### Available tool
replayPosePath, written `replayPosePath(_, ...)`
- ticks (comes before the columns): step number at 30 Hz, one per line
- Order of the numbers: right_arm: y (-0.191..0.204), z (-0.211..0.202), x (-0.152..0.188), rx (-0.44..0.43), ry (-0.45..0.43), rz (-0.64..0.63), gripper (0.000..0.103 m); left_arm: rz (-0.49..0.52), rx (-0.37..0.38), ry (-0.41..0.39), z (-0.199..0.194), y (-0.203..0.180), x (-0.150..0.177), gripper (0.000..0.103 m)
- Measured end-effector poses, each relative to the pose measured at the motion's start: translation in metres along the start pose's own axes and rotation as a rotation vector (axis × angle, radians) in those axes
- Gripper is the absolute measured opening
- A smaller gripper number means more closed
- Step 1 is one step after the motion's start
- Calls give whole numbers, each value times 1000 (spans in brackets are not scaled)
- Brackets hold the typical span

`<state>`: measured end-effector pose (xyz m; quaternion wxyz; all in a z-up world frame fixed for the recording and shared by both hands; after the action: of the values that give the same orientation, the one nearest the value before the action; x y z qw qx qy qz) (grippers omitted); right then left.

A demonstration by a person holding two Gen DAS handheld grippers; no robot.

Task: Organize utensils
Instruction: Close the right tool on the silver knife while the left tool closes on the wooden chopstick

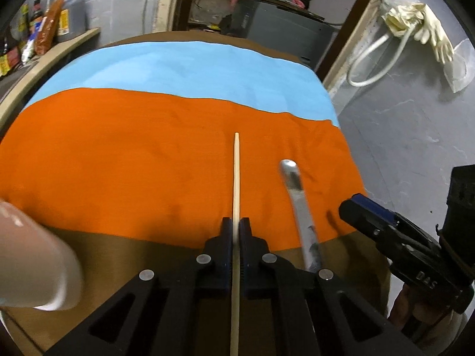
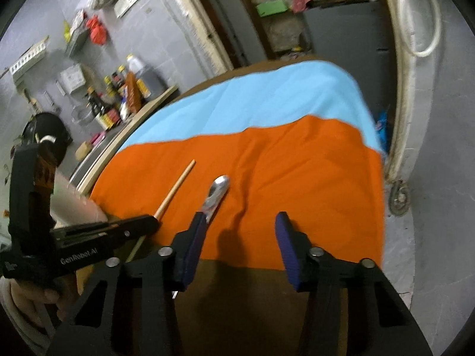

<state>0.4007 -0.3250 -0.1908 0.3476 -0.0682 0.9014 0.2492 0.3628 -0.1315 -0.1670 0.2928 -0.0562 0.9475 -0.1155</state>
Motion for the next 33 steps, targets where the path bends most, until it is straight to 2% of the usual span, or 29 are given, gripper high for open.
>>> replayPosePath(7,25,30,5,-83,94,-59,23,-27,-29,2,-12,18,3,5)
replayPosePath(15,26,52,-3,-157,149,-10,18,-59,-16,14,-13,23,5,5)
replayPosePath(20,25,66,-10,-171,183,17,18,-54,-7,31,-9,24,2,5)
replayPosePath(24,32,74,-14,-141,228,0,16,-51,-5,40,-8,23,0,6)
replayPosePath(31,59,68,-10,-29,251,-129,12,-54,-1,49,-8,23,-1,6)
replayPosePath(33,66,60,-11,-6,249,-168,2,-53,0,56,-8,23,-2,6)
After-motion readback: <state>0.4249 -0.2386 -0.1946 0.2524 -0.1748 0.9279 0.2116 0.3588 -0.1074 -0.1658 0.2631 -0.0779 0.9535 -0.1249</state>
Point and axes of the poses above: each gripper's, at about its wrist camera, not at the fingertips, and z roughly the way its jaws point, y to its left, x to its underside, the point moved 1 cm from there along z, roughly the way its jaws point, and after that the axes turned 3 degrees about -y, right-handed, at the moved point
